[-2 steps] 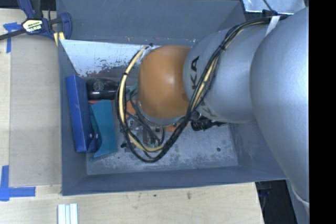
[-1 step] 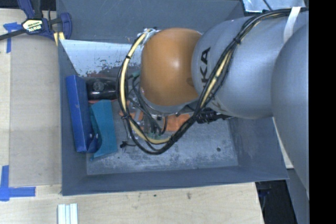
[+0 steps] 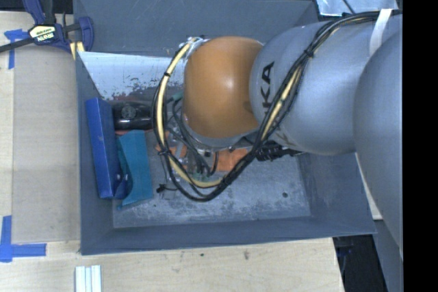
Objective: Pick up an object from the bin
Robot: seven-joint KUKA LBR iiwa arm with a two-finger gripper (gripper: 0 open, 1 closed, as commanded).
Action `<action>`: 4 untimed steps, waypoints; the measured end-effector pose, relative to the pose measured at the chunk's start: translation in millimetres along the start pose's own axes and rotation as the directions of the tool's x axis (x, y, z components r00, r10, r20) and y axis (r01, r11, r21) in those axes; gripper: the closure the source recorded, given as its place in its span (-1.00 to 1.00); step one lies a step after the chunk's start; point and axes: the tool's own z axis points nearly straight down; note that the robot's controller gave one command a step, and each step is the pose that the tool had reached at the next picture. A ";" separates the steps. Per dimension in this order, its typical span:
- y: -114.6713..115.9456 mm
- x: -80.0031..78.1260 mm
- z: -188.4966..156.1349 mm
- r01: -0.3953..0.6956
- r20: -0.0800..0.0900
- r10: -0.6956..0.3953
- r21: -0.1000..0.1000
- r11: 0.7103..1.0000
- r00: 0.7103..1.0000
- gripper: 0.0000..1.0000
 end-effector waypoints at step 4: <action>-51.9 -62.2 85.0 0.112 0.006 -0.112 -0.001 0.994 0.994 -1.00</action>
Offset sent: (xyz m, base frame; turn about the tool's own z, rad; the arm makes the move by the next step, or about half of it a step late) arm 0.0206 -0.0680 -0.0250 0.0629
